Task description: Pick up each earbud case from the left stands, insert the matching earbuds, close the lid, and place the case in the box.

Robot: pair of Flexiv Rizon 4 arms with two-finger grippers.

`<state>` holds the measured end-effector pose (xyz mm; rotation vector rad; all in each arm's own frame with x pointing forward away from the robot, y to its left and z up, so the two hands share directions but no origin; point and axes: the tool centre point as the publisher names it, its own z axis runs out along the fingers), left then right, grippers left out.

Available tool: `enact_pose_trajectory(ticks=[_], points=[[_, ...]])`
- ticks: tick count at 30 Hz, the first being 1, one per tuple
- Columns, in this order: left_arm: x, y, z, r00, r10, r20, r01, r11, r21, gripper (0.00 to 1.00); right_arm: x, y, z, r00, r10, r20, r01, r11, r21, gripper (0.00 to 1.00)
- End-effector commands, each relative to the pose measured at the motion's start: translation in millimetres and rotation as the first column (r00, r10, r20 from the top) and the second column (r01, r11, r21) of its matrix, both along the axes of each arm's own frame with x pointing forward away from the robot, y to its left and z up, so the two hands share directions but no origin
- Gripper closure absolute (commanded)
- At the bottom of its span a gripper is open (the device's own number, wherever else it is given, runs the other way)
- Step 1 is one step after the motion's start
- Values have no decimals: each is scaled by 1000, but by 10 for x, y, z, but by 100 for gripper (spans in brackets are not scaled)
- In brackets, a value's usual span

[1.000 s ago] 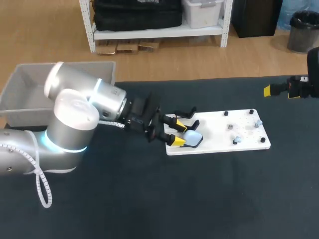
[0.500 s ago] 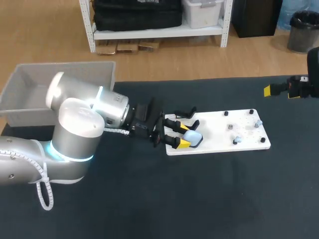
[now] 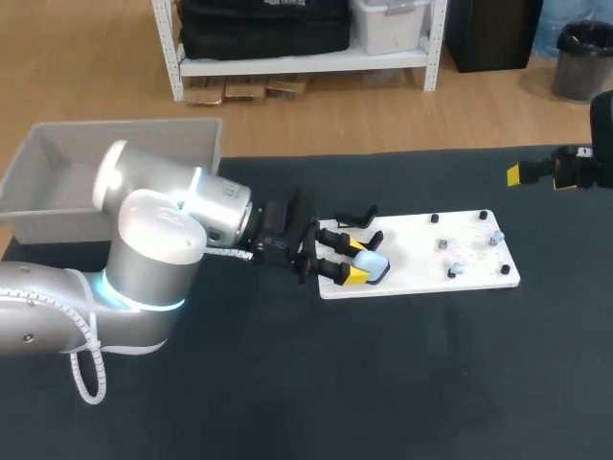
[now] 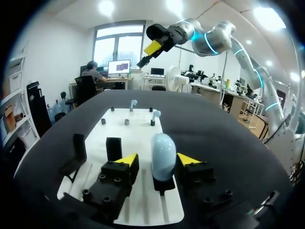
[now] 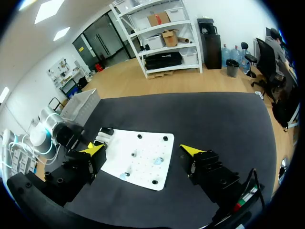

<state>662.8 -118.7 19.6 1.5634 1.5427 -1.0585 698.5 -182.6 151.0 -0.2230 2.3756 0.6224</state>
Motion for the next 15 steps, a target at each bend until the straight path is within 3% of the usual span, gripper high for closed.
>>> enact_pose_trajectory(ticks=[1, 15], points=[[3, -8, -7, 1000, -6, 1, 6, 1000, -2, 51, 5, -12, -7, 1000, 5, 1, -5, 1000, 4, 0], [-14, -7, -21, 1000, -4, -12, 4, 1000, -3, 55, 5, -12, -7, 1000, 5, 1, -5, 1000, 4, 0]])
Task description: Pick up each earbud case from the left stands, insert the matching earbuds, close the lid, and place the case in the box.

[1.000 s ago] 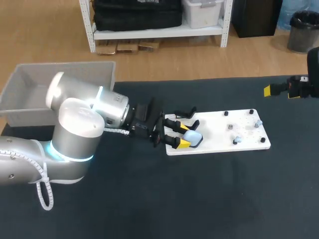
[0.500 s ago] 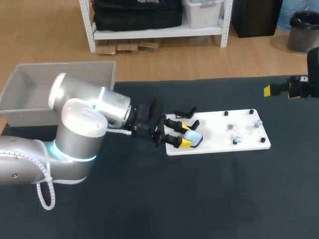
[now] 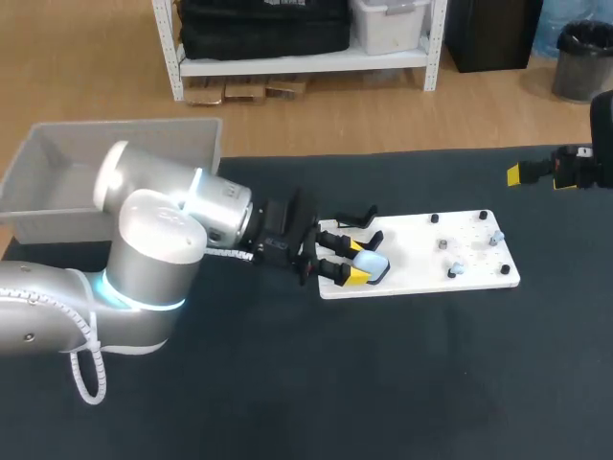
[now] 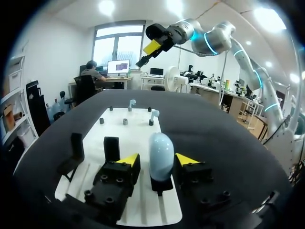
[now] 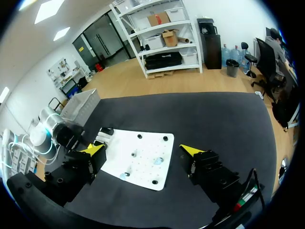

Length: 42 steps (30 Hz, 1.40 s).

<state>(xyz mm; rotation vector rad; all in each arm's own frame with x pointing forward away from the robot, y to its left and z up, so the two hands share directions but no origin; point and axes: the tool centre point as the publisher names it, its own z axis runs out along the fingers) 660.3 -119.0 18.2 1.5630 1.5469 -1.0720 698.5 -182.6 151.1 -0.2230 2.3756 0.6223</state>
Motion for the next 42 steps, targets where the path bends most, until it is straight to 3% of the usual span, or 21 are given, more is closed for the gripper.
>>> enact_pose_trajectory(ticks=[1, 20, 21, 24, 25, 29, 36, 42], points=[[13, -8, -3, 1000, 1, -1, -1, 1000, -3, 55, 5, -12, -7, 1000, 5, 1, -5, 1000, 4, 0], [21, 5, -31, 1000, -3, 6, 3, 1000, -3, 58, 5, -12, -7, 1000, 5, 1, -5, 1000, 4, 0], [22, 5, -30, 1000, -2, 7, 2, 1000, -4, 62, 5, -12, -7, 1000, 5, 1, -5, 1000, 4, 0], [24, 10, -27, 1000, 1, 10, -1, 1000, -6, 95, 5, -12, -7, 1000, 5, 1, -5, 1000, 4, 0], [22, 14, -23, 1000, 1, 10, -1, 1000, -6, 100, 5, -12, -7, 1000, 5, 1, -5, 1000, 4, 0], [-5, 39, 10, 1000, -4, 10, 4, 1000, -10, 100, 5, -12, -7, 1000, 5, 1, -5, 1000, 4, 0], [-75, 137, 235, 999, -23, 33, 25, 999, -42, 100, 5, -12, -7, 1000, 5, 1, -5, 1000, 4, 0], [-165, 76, 631, 997, -37, 73, 48, 988, -145, 100, 5, -12, -7, 1000, 5, 1, -5, 1000, 4, 0]])
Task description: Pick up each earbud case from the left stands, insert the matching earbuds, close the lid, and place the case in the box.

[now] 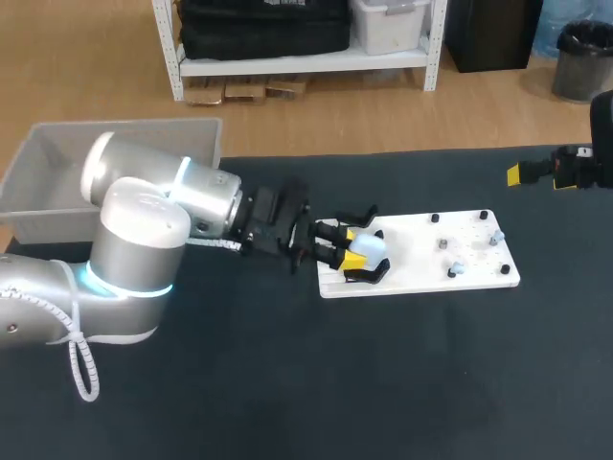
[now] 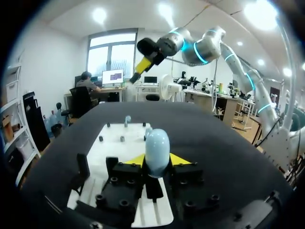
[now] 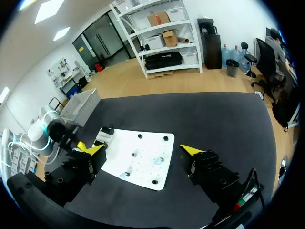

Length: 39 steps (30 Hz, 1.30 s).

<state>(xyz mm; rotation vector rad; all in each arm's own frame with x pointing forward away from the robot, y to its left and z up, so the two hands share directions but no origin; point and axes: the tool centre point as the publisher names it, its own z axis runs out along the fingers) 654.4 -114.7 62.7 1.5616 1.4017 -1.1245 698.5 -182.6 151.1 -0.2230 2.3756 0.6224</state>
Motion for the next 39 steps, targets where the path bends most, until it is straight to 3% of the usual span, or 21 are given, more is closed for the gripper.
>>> enact_pose_trajectory(ticks=[1, 10, 39], points=[[-118, 7, 250, 999, 17, 30, -15, 998, -66, 100, 5, -12, -7, 1000, 5, 1, -5, 1000, 4, 0], [-125, -200, 528, 999, 28, 37, -21, 985, -169, 100, 5, -12, -7, 1000, 5, 1, -5, 1000, 4, 0], [-165, -241, 513, 999, 34, 32, -28, 982, -189, 100, 5, -12, -7, 1000, 5, 1, -5, 1000, 4, 0]])
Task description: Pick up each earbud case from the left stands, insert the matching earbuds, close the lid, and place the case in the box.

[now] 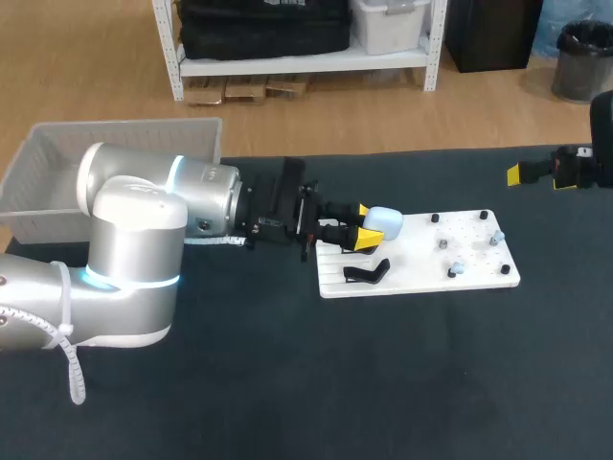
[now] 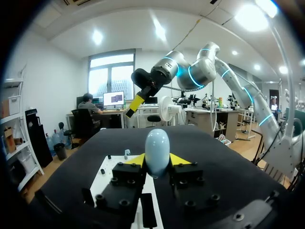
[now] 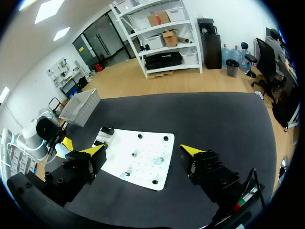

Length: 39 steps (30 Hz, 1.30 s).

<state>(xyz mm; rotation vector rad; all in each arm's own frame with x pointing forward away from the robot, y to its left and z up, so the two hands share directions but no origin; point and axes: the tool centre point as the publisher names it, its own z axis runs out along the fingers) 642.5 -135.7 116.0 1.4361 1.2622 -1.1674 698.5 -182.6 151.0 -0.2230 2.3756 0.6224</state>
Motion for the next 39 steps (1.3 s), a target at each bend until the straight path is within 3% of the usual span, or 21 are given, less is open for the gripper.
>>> enact_pose_trajectory(ticks=[1, 12, 19, 26, 39], points=[[-76, -77, -22, 1000, 6, 1, -6, 1000, -19, 100, 5, -12, -7, 1000, 5, 1, -5, 1000, 4, 0], [-126, -270, 15, 1000, -15, -9, 14, 999, -51, 100, -163, -12, 16, 1000, 4, 8, -4, 1000, 0, 0], [-161, -243, 57, 999, 34, -14, -36, 982, -183, 100, -408, 58, 109, 1000, 16, 26, -16, 1000, -11, 0], [-157, -226, 3, 996, 75, -39, -81, 978, -192, 100, -591, 273, 151, 997, 79, 18, -79, 997, -18, 0], [-98, -213, -72, 988, 116, -101, -129, 983, -132, 100, -881, 680, 64, 985, 173, -18, -173, 981, -82, 0]])
